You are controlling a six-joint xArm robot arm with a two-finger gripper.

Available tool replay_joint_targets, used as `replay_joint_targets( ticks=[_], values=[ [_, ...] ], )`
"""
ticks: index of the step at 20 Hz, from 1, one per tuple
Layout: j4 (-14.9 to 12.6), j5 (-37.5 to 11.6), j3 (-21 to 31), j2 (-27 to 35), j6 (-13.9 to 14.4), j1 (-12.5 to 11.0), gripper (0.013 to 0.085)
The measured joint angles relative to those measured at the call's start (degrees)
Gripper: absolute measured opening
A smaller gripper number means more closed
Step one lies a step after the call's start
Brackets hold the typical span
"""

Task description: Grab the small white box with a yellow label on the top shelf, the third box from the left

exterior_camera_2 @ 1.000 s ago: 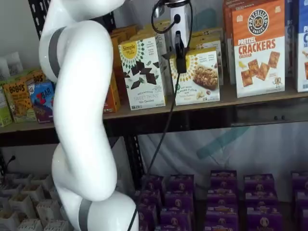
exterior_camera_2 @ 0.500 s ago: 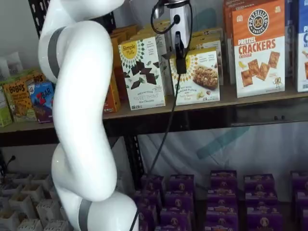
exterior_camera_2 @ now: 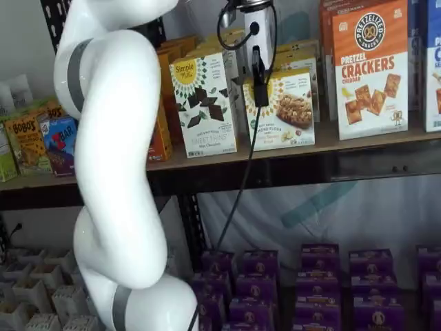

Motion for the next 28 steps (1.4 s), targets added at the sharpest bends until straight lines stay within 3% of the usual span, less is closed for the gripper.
replay_joint_targets(
  ticks=[3, 5, 9, 20, 22, 24, 27, 28],
  values=[
    [0.00, 0.08, -0.05, 0.06, -0.02, -0.02, 0.0850],
    [0.04, -0.06, 0.11, -0.02, -0.07, -0.07, 0.0770],
    [0.21, 0.23, 0.00, 0.05, -0.21, -0.24, 0.0690],
    [0.12, 0.01, 0.53, -0.21, -1.06, -1.07, 0.0690],
    [0.15, -0.03, 0.67, -0.32, -1.10, -1.11, 0.0610],
    [0.22, -0.03, 0.79, -0.44, -1.13, -1.14, 0.0570],
    [0.16, 0.08, 0.82, -0.52, -1.17, -1.18, 0.0570],
    [0.26, 0.02, 0.89, -0.58, -1.23, -1.25, 0.0530]
  ],
)
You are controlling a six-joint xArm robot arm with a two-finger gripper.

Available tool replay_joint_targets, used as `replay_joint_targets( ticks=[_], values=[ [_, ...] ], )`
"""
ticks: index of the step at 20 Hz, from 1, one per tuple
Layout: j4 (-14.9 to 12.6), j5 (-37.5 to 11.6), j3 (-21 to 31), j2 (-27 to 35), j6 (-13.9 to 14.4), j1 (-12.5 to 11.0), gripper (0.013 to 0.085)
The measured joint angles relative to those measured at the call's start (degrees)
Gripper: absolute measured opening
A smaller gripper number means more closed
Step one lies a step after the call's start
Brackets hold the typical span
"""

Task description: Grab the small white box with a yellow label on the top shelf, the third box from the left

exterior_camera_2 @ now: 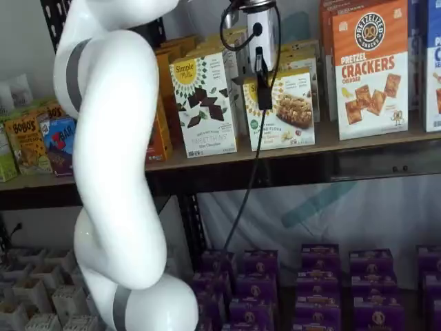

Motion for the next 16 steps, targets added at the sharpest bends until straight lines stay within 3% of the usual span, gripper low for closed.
replay_joint_targets(
  ticks=[2, 6, 9, 15, 16],
  values=[
    [0.14, -0.09, 0.09, -0.09, -0.09, -0.12, 0.0490],
    [-0.06, -0.18, 0.20, -0.22, -0.17, -0.16, 0.0490],
    [0.09, 0.13, 0.10, -0.23, -0.24, -0.27, 0.0410],
    [0.03, 0.09, 0.41, -0.56, -0.23, -0.24, 0.0410],
    [0.14, 0.16, 0.40, -0.58, -0.23, -0.25, 0.0370]
  ],
)
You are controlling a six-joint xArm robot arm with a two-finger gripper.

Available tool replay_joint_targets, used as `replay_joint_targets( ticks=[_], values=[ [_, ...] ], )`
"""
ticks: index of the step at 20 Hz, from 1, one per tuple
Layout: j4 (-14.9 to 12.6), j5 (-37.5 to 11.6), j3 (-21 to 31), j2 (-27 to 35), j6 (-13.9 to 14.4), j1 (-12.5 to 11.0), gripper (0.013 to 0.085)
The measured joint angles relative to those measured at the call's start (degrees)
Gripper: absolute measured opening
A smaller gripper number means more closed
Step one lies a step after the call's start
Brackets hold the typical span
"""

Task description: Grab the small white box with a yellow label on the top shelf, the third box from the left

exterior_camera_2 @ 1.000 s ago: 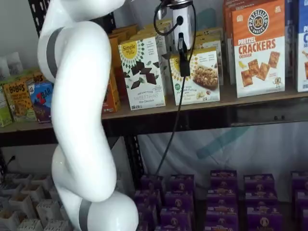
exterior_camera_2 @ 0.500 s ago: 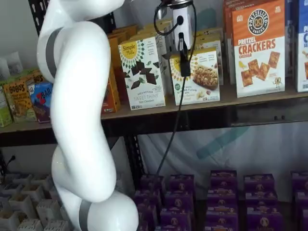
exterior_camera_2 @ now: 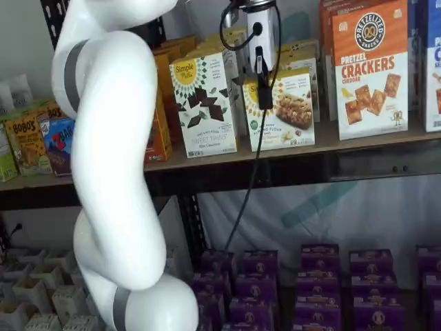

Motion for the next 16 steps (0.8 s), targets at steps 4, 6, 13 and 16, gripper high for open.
replay_joint_targets(
  ticks=[4, 6, 13, 16],
  values=[
    [0.00, 0.14, 0.11, -0.20, 0.12, 0.10, 0.0370],
    [-0.05, 0.55, 0.01, -0.26, 0.19, 0.17, 0.0370],
    [0.23, 1.02, 0.46, -0.99, 0.16, 0.05, 0.0330],
    [0.38, 1.82, 0.54, -1.54, 0.13, -0.04, 0.0330]
  ],
)
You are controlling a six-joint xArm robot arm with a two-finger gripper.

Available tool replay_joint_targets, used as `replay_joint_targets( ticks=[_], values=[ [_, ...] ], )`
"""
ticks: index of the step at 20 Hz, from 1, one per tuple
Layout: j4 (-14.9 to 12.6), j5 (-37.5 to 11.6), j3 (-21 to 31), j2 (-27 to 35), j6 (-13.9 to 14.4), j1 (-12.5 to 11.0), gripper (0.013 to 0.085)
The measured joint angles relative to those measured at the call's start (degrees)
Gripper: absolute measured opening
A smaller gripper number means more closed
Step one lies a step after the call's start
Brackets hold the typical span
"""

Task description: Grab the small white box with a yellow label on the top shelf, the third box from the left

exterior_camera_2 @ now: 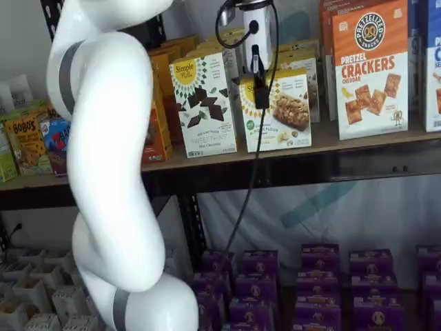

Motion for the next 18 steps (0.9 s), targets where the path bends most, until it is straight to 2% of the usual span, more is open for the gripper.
replay_joint_targets(
  ticks=[5, 18],
  values=[
    [-0.75, 2.54, 1.65, -2.89, -0.14, -0.13, 0.0330],
    [0.65, 5.07, 6.77, -10.56, -2.31, -2.80, 0.0330]
  ],
)
